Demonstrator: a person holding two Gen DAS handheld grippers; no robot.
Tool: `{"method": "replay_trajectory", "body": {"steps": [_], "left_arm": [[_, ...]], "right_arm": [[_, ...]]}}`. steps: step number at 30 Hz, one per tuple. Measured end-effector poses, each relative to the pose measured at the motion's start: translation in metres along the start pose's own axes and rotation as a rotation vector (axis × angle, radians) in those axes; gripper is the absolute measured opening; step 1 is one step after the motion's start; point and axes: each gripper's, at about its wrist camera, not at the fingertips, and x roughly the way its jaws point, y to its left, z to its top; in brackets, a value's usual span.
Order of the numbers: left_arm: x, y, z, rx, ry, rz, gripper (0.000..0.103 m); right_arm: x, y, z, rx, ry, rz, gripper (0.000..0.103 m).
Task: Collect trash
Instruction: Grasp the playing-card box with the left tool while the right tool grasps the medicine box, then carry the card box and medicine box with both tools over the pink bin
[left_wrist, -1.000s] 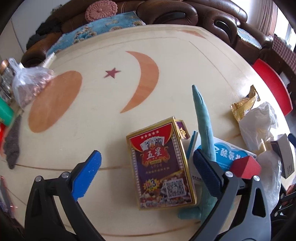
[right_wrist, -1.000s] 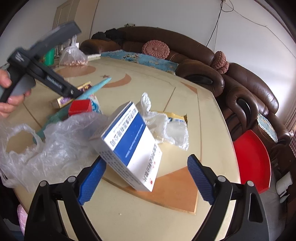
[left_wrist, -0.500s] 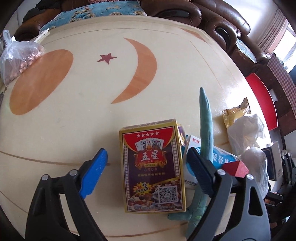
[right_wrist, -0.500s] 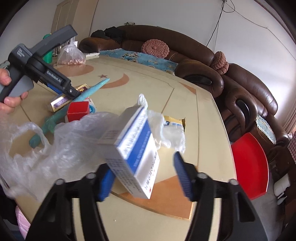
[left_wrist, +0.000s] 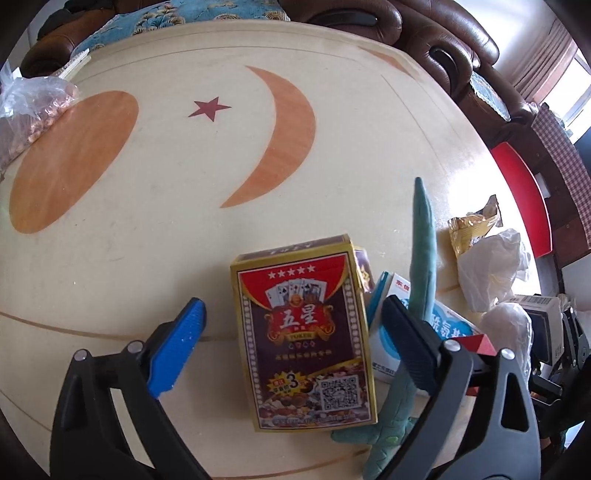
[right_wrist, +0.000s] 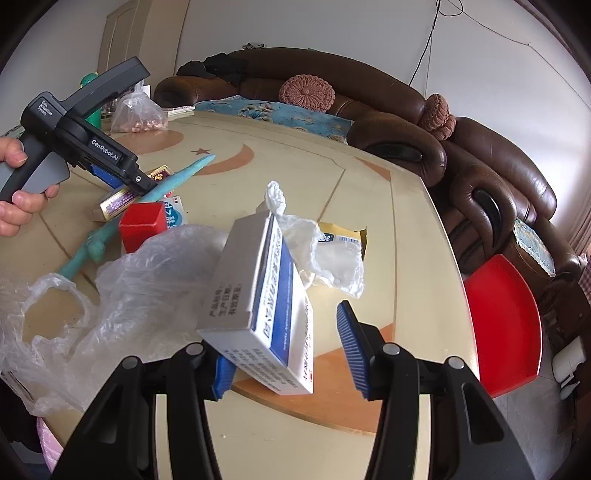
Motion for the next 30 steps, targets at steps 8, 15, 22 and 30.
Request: {"method": "replay_trajectory", "body": {"steps": [8,15,22,30], "left_arm": [[-0.003,-0.013,0.0,0.008,-0.012,0.008,0.063],[0.0,-0.021,-0.002,0.035,-0.016,0.067,0.061],[-0.011,-0.028,-0.01,0.063,-0.048,0.093,0.061],[-0.03,-0.033,-0.016,0.089,-0.095,0.125,0.061]], "right_arm": [[-0.001,-0.005,-0.003,0.027,0.006,0.005,0.022],[-0.005,-0.007,-0.002,0.038,0.002,-0.009,0.021],[-0.005,-0.014,-0.001,0.064,0.005,-0.009,0.02],[-0.008,-0.017,0.004,0.089,-0.003,-0.013,0.02]]}}
